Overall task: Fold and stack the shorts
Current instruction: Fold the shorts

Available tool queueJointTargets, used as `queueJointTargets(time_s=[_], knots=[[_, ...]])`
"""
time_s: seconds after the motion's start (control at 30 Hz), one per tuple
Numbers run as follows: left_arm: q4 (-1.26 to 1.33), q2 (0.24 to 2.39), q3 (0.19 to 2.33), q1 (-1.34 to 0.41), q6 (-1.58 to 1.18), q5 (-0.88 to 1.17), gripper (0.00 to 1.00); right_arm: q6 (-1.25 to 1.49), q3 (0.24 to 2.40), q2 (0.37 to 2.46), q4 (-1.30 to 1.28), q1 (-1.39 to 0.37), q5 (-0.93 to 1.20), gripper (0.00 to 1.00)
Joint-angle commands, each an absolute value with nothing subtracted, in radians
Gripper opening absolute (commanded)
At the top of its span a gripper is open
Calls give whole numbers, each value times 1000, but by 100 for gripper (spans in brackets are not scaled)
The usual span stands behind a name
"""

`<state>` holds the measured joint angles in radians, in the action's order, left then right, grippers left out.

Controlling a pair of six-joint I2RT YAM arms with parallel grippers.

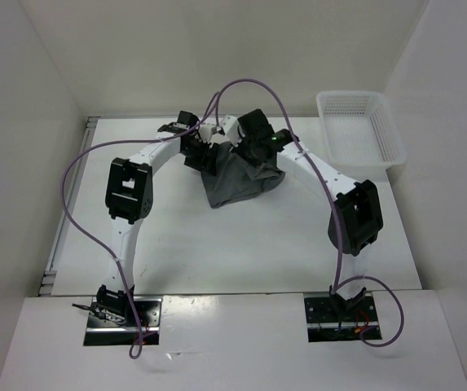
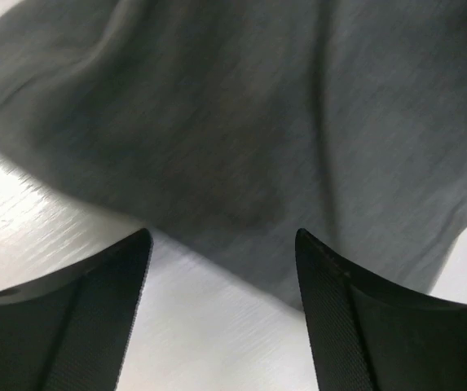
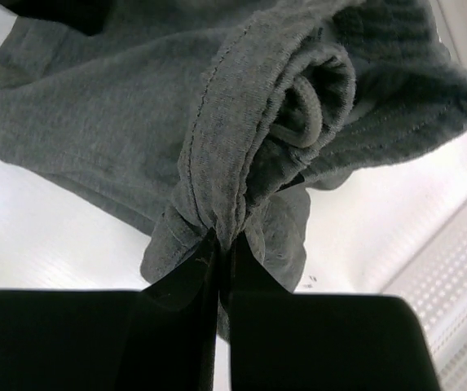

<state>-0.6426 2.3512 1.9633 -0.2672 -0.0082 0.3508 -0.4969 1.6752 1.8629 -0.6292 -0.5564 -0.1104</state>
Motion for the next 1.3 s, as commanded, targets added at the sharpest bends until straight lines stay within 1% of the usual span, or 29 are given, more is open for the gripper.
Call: queueJointTargets(time_s=[0.0,0.1,0.13,0.2,0.23,0.27,0.3,0.43,0.47,0.53,0.57,0.6,0.63,0.67,0.7,0.73,0.77,0.8,0.83,0.87,0.9,0.93,1.03,1.13,1.2,1.27], knots=[[-686,2421,1973,-272,0,437,70,-514,1769,1885,-560,-630,-123,0],[-695,2433,1994,-272,0,446,57,-502,1769,1916,-560,-650,-112,0],[-706,2445,1994,-272,0,457,48,-491,1769,1930,-560,-675,-101,0],[-706,2454,2005,-272,0,466,35,-468,1782,1940,-551,-684,-101,0],[-706,2454,2005,-272,0,466,23,-468,1782,1940,-551,-696,-88,0],[-706,2454,2005,-272,0,466,14,-456,1796,1951,-551,-710,-77,0],[-706,2454,2005,-272,0,466,11,-443,1805,1963,-551,-710,-77,0],[-706,2454,2005,-262,0,454,11,-378,1854,2023,-541,-747,-45,0],[-706,2445,2005,-253,0,442,16,-362,1870,2035,-531,-747,-44,1],[-706,2427,2005,-242,0,393,25,-338,1885,2075,-531,-756,-44,8],[-706,2427,2005,-242,0,367,32,-325,1900,2085,-531,-765,-44,19],[-706,2412,2005,-242,0,315,42,-325,1910,2085,-519,-765,-35,22],[-706,2393,1993,-232,0,292,47,-325,1930,2097,-518,-765,-35,25],[-706,2393,1982,-219,0,273,52,-325,1940,2097,-518,-775,16,33],[-706,2376,1982,-219,0,261,59,-334,1971,2097,-544,-775,59,38],[-706,2367,1982,-195,0,241,63,-334,1985,2097,-555,-775,105,42],[-706,2352,1973,-184,0,232,67,-344,2006,2074,-566,-775,197,49],[-706,2342,1973,-173,0,232,71,-344,2006,2062,-577,-775,239,52],[-715,2327,1973,-152,0,219,78,-344,2017,2050,-577,-775,277,54],[-715,2318,1973,-140,0,206,80,-366,2017,2025,-586,-775,351,56],[-724,2303,1986,-127,0,206,83,-367,2026,2014,-586,-775,377,58],[-724,2293,1987,-103,0,183,89,-367,2026,2003,-586,-775,397,58],[-735,2255,2031,-60,0,140,94,-376,2026,1961,-586,-775,426,58],[-744,2209,2064,-49,0,115,96,-387,1971,1918,-558,-775,367,56],[-755,2163,2065,-58,0,115,96,-399,1889,1884,-511,-750,290,52],[-764,2106,2065,-89,0,178,95,-413,1803,1865,-485,-698,229,49]])
